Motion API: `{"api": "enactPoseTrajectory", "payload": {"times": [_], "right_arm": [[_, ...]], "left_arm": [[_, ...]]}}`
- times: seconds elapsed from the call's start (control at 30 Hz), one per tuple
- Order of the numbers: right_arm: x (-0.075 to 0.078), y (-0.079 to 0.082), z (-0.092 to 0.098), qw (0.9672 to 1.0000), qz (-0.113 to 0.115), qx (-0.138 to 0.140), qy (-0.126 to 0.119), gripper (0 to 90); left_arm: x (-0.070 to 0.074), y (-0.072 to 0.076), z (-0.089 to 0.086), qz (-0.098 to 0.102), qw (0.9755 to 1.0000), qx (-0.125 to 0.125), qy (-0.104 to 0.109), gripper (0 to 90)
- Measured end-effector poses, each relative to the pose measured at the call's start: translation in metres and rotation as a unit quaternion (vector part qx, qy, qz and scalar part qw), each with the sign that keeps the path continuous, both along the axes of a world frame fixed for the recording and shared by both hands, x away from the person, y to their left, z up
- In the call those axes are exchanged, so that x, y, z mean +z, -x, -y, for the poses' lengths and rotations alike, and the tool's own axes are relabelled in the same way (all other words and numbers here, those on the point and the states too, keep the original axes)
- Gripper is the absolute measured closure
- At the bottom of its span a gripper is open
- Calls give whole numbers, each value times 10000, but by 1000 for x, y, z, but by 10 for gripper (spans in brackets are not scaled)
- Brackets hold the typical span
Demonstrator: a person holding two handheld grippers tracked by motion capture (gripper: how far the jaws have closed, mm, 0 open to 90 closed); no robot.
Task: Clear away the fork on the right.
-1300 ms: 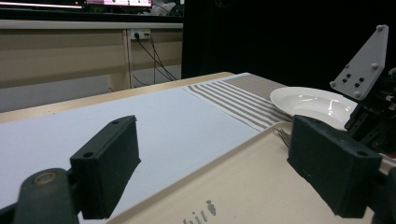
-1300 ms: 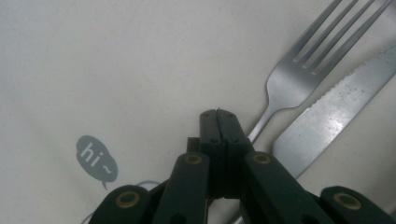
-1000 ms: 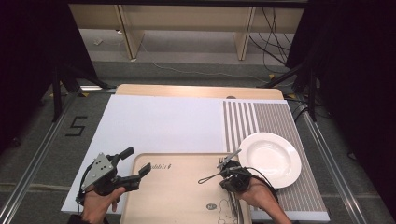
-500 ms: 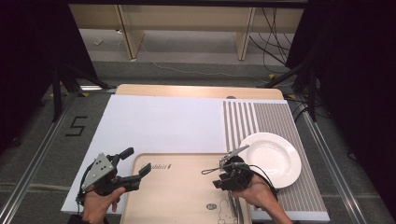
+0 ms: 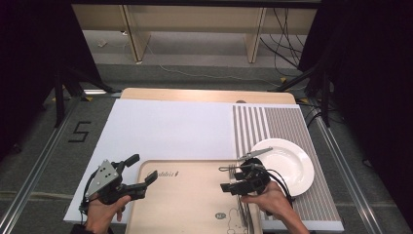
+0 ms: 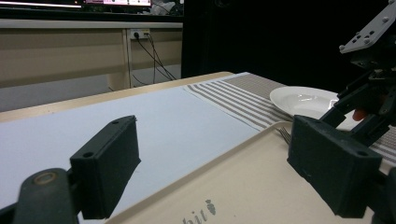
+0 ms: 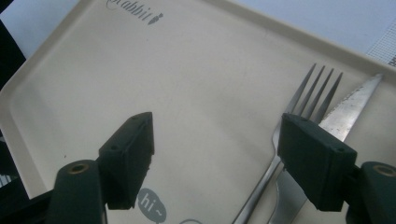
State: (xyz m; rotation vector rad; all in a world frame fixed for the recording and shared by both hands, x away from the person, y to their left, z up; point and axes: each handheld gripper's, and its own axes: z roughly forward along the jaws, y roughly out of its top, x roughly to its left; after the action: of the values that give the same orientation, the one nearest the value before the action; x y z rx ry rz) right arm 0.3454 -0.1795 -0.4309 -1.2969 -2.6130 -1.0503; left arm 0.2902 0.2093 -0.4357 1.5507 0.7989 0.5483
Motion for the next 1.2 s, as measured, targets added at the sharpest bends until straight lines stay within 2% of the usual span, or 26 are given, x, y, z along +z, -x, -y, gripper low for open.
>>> {"api": "enactPoseTrajectory", "payload": {"times": [0.07,0.1,0.17,0.27,0.47,0.63,0.77,1.2], "right_arm": [[2,0,1,10000,23,-21,39,251],[2,1,2,10000,51,69,24,244],[6,2,4,10000,1,87,46,233],[7,2,6,10000,52,30,-16,220],[9,3,11,10000,-4,15,63,197],[14,5,19,10000,-11,-46,-12,190],[15,5,28,9997,-9,-227,-65,184],[18,8,55,9975,87,-634,-304,183]], "left_arm": [[0,0,0,-4,10000,-1,6,160],[0,0,0,-5,10000,-1,6,160],[0,0,0,-6,10000,-4,6,160],[0,0,0,-5,10000,-6,2,160],[0,0,0,-9,10000,-10,3,160],[-1,-1,0,12,10000,-37,42,160],[0,0,1,-24,10000,-15,-16,160],[0,0,1,-46,10000,-6,-13,160]]}}
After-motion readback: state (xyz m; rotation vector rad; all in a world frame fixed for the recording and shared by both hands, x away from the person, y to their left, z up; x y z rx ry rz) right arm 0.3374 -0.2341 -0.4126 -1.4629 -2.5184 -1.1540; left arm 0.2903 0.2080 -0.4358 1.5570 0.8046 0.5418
